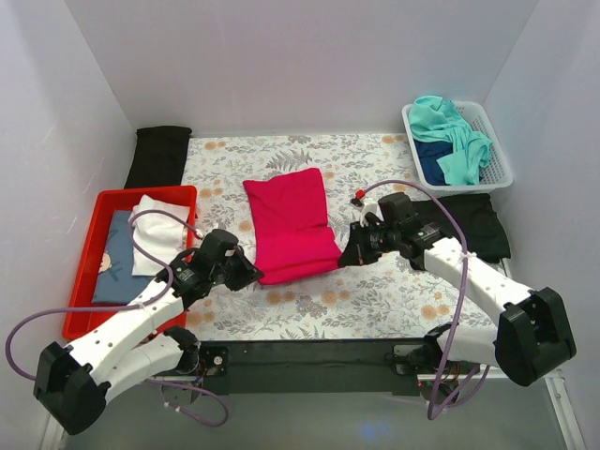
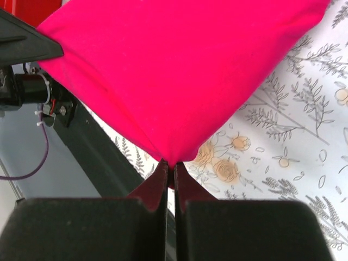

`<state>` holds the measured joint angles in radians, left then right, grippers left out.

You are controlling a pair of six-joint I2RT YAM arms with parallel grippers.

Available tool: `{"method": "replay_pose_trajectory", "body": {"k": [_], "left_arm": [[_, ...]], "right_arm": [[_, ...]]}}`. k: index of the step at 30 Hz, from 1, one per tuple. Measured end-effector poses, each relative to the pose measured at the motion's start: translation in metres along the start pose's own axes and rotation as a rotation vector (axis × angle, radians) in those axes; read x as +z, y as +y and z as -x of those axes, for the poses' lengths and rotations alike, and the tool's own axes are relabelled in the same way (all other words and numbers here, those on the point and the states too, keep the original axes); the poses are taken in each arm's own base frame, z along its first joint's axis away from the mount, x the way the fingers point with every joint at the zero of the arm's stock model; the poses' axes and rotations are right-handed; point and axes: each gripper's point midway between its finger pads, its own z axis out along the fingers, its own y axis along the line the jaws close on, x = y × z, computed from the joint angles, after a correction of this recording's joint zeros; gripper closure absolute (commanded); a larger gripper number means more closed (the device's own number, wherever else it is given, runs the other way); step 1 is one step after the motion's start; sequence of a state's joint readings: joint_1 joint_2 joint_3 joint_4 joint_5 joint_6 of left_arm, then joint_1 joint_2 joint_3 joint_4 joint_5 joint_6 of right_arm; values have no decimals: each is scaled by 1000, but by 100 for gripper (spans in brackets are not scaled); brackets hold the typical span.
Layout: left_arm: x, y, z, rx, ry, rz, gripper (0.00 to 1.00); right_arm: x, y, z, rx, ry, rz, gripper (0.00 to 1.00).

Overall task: Fold and stack the t-shirts
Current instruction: Fold the long partially folded tshirt into a neat square

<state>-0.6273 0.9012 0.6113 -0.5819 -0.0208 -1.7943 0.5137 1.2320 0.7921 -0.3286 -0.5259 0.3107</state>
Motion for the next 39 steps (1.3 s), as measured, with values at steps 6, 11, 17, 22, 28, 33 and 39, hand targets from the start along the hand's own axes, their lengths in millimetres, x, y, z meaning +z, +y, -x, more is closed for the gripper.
{"method": "replay_pose_trajectory", "body": {"k": [6, 11, 17, 22, 28, 33, 39], "left_arm": [[-12, 2, -5, -40, -2, 16, 100], [-11, 6, -9, -61, 13, 44, 100], [-10, 6, -3, -57, -7, 85, 100], [-16, -16, 29, -49, -133, 82, 100], [-5, -39, 62, -30, -247, 131, 100], [16, -45, 78, -20, -298, 202, 100], [45, -80, 117, 10, -380, 240, 100]], "right_arm": [[-4, 5, -13, 22, 28, 2, 99], [-1, -3, -33, 65, 75, -16, 99], [-4, 1, -19, 52, 54, -25, 99], [-6, 12, 30, 4, -19, -40, 99], [2, 13, 78, -36, -70, -73, 99], [17, 6, 114, -65, -93, -107, 99], [42, -6, 155, -98, -106, -132, 99]]}}
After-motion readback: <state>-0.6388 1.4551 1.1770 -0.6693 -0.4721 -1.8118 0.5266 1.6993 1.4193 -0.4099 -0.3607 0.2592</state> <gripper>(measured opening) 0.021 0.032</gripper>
